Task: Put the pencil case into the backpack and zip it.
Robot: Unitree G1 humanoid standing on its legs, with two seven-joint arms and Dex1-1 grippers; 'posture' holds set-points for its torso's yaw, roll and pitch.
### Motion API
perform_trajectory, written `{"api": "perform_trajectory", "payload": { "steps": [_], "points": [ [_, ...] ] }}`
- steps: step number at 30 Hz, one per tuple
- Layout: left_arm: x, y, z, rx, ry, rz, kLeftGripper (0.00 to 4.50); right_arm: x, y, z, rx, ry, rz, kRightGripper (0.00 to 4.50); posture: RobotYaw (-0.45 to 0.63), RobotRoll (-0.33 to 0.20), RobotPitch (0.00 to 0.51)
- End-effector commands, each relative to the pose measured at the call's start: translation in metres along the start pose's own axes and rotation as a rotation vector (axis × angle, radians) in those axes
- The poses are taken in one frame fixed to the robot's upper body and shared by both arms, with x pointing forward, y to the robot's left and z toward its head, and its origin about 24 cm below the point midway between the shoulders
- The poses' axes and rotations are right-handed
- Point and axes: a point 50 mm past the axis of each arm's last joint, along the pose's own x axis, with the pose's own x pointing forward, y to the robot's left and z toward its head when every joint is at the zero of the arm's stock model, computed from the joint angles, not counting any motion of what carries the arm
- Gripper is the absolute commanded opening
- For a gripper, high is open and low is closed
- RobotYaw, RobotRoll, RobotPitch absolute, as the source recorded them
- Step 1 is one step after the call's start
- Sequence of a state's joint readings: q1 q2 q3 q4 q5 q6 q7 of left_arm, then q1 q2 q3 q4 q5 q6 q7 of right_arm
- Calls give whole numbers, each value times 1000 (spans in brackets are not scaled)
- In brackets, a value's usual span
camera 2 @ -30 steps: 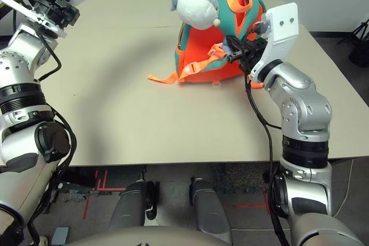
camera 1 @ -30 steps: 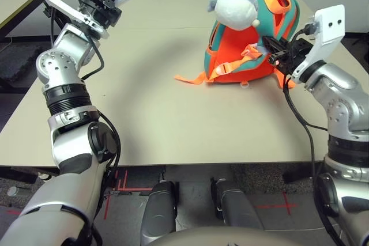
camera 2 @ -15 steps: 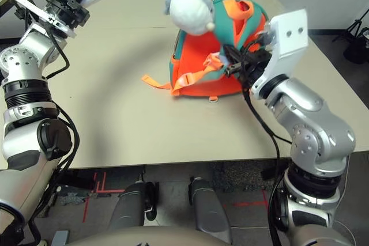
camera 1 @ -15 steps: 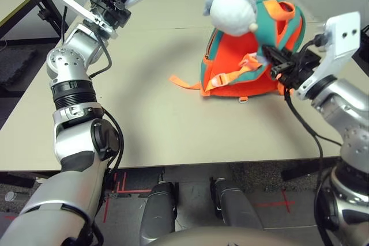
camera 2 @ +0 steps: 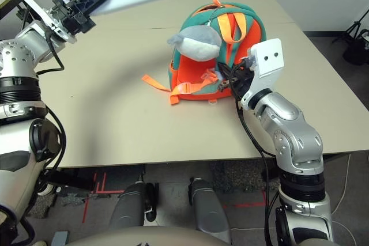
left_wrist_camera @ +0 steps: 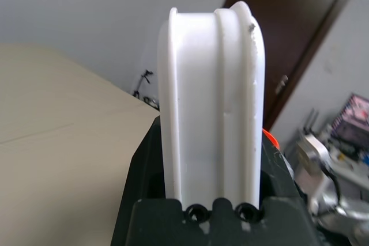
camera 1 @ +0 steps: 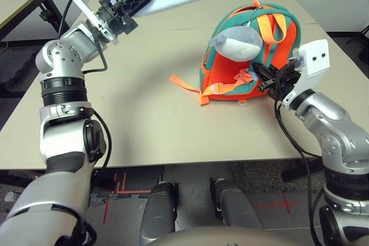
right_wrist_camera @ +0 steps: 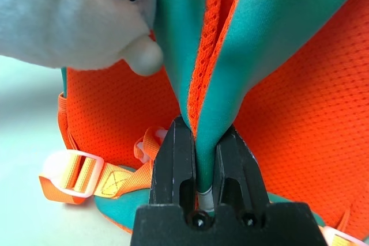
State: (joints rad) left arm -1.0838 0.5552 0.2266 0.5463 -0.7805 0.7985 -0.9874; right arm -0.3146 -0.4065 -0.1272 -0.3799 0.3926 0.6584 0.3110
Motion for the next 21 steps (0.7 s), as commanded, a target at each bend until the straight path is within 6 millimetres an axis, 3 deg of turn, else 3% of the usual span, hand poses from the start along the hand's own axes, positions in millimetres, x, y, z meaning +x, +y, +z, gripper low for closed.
{"api": "perform_trajectory", "payload": {
  "steps": [1, 21],
  "points": [
    [8, -5, 7, 48, 45, -55, 1333, 2, -1, -10, 5, 33, -5, 93, -199, 0, 95],
    [22, 16, -31, 106, 241, -48, 1333, 4, -7, -2, -22, 10, -13, 93, -231, 0, 95]
  ]
}}
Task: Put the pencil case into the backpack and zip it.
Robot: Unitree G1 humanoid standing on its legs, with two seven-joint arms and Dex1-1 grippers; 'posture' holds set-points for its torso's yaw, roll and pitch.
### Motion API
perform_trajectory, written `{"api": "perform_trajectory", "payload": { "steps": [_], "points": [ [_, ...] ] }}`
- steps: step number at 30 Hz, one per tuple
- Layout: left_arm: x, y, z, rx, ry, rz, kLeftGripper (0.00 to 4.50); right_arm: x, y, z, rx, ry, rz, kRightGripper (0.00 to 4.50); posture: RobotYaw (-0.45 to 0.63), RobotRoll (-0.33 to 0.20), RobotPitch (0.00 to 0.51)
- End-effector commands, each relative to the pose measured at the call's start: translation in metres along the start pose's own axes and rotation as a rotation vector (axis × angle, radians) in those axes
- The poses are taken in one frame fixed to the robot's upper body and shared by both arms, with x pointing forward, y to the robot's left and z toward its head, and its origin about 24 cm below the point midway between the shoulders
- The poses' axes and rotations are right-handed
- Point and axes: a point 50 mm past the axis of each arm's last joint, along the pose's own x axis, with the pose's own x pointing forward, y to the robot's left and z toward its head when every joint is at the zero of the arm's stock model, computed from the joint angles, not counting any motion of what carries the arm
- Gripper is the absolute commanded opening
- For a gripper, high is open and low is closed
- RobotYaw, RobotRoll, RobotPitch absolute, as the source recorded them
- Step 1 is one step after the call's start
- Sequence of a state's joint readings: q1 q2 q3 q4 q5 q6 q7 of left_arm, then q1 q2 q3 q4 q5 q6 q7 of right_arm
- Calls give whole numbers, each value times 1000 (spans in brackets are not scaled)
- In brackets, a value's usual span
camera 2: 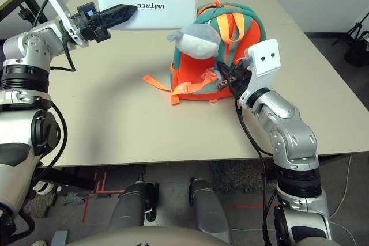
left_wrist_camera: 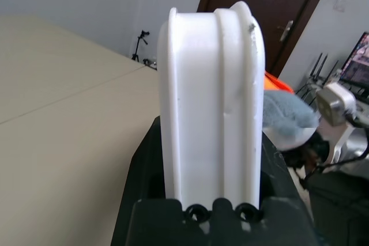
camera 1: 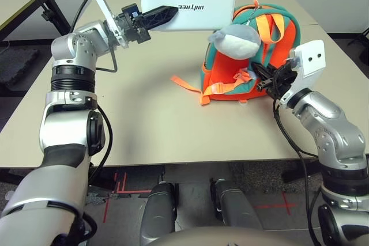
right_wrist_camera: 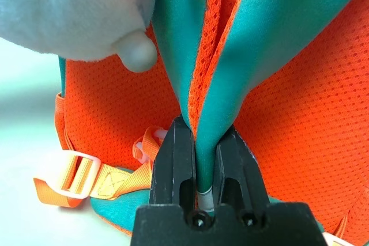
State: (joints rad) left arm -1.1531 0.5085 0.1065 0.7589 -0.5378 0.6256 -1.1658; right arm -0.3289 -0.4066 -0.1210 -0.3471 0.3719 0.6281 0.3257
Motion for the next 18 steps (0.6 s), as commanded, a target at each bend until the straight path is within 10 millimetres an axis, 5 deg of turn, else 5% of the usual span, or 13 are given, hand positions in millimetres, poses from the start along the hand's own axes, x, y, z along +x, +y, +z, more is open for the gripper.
{"api": "perform_trajectory", "payload": {
  "steps": [1, 18],
  "points": [
    [11, -3, -4, 39, 75, -55, 1333, 1, -5, -1, -8, 18, -14, 93, -231, 0, 95],
    [64, -7, -19, 156, 235, -162, 1333, 3, -3, 0, -22, 9, -11, 93, -264, 0, 82]
  ]
}}
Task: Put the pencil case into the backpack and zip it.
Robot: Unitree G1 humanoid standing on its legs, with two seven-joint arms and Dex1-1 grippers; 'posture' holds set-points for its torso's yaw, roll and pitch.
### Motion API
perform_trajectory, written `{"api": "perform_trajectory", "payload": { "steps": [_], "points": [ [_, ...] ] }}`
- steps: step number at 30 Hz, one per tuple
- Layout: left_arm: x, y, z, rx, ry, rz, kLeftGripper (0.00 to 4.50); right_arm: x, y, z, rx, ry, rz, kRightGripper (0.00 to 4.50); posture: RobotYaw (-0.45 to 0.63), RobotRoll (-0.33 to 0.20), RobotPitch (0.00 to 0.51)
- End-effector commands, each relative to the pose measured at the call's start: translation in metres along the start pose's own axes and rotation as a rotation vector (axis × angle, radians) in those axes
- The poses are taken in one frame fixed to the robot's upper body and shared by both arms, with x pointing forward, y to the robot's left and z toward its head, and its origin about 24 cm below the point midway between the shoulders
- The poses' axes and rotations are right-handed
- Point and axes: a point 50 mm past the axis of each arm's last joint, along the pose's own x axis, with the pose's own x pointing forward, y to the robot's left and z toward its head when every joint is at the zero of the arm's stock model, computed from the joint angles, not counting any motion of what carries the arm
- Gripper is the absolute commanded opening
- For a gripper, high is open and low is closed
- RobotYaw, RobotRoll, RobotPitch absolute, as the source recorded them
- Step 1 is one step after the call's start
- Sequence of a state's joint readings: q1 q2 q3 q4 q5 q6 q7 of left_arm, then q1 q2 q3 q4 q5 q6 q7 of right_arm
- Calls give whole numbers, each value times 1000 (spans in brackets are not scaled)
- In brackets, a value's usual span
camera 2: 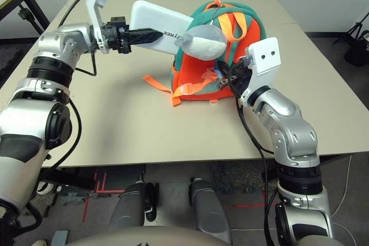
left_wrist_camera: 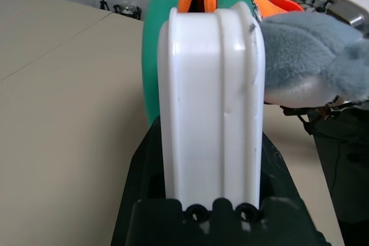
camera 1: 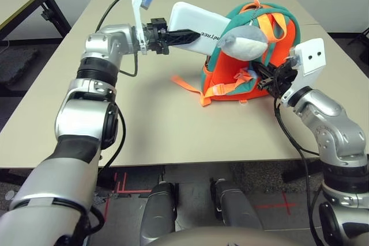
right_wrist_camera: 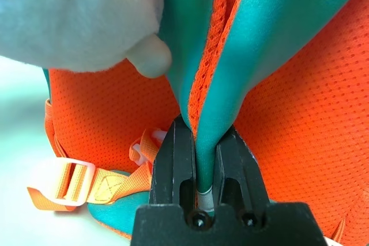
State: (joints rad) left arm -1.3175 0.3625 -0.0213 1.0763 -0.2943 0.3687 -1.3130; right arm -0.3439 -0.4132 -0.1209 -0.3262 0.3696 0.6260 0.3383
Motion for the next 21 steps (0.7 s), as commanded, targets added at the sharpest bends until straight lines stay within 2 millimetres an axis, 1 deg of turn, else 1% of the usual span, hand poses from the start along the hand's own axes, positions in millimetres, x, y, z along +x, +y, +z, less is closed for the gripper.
{"api": "perform_trajectory", "payload": {
  "steps": [1, 5, 9, 13, 17, 20, 21],
  "points": [
    [14, -3, 8, 49, 10, -32, 1333, 0, -1, -1, -19, 4, -19, 93, -268, 0, 80],
    [34, -7, 8, 59, 18, -36, 1333, 0, -1, 0, -24, 0, -23, 93, -278, 0, 75],
    [49, -10, 5, 57, 26, -32, 1333, 0, 1, 0, -33, -3, -22, 93, -287, 0, 72],
    [66, -14, -2, 45, 52, -20, 1332, 0, 3, 0, -39, -4, -22, 93, -306, 0, 68],
    [69, -12, -9, 47, 65, 21, 1332, 0, 4, 0, -43, -7, -26, 93, -316, 0, 64],
    [66, -9, -10, 48, 60, 51, 1331, -1, 5, 0, -43, -8, -28, 93, -312, 0, 66],
    [63, -8, -9, 47, 53, 52, 2073, -1, 5, 0, -43, -8, -28, 93, -312, 0, 66]
  ]
}}
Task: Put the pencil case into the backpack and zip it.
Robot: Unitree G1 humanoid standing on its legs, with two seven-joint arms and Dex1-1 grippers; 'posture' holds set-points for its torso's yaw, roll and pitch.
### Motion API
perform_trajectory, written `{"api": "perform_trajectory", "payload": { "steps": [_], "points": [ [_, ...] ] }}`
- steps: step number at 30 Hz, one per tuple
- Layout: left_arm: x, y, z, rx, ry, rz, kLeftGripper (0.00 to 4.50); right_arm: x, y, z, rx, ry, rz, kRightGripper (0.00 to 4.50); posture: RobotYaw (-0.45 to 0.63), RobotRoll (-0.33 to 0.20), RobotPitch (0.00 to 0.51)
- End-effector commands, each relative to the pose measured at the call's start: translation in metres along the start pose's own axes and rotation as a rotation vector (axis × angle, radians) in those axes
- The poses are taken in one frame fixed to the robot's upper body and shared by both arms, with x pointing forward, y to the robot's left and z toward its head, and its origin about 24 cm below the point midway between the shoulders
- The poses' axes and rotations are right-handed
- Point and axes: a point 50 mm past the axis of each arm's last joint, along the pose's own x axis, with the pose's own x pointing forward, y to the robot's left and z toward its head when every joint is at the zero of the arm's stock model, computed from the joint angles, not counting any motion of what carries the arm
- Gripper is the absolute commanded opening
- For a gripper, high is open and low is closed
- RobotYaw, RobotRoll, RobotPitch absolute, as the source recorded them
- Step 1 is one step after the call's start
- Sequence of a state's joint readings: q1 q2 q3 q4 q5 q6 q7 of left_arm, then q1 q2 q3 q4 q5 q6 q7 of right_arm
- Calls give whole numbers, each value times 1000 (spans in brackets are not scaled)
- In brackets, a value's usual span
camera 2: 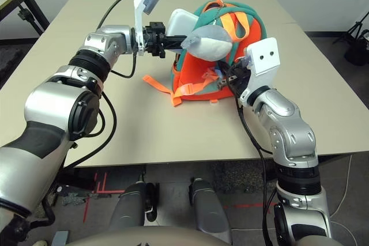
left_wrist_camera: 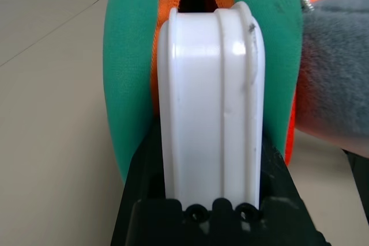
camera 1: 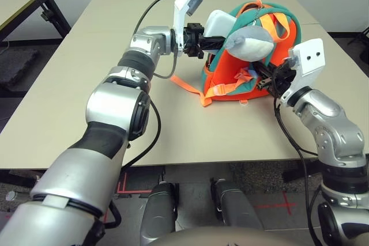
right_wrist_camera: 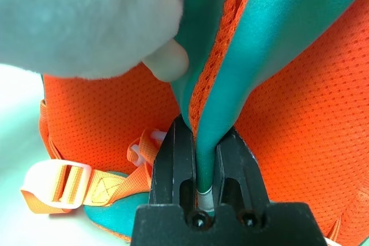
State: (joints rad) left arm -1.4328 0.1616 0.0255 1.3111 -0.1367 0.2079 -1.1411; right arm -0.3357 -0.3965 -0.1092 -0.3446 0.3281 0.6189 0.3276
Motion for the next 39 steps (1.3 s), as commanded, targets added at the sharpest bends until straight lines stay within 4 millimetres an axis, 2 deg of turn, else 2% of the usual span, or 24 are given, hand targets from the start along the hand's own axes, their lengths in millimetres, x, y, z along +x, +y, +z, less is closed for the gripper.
{"api": "perform_trajectory", "payload": {
  "steps": [1, 5, 7, 11, 15, 20, 25, 29, 33, 39],
  "points": [
    [-7, 2, 5, 12, -32, -3, 2361, -1, 2, 0, -15, -3, -11, 93, -306, 0, 69],
    [-28, 7, 16, 18, -72, -27, 3922, 0, 3, -2, -11, 2, -1, 93, -291, 0, 75],
    [-40, 9, 24, 27, -94, -38, 4493, 0, 4, -2, -10, 4, 5, 93, -281, 0, 79],
    [-76, 13, 47, 58, -160, -47, 4500, 3, 5, -3, -7, 8, 20, 93, -265, 0, 86],
    [-95, 13, 51, 74, -161, -40, 4500, 5, 6, -5, -2, 11, 29, 93, -249, 0, 91],
    [-102, 11, 35, 63, -118, -37, 4500, 7, 8, -6, 4, 12, 42, 93, -236, 0, 97],
    [-101, 9, 24, 47, -95, -32, 4500, 8, 8, -6, 4, 12, 47, 93, -231, 0, 99],
    [-96, 4, 12, 45, -55, -54, 3607, 9, 8, -6, 3, 13, 49, 93, -233, 0, 99],
    [-95, 3, 9, 41, -50, -49, 2009, 9, 8, -6, 2, 13, 48, 93, -236, 0, 97],
    [-92, 6, 6, 32, -42, -32, 1985, 8, 8, -6, 2, 12, 44, 93, -239, 0, 96]
  ]
}}
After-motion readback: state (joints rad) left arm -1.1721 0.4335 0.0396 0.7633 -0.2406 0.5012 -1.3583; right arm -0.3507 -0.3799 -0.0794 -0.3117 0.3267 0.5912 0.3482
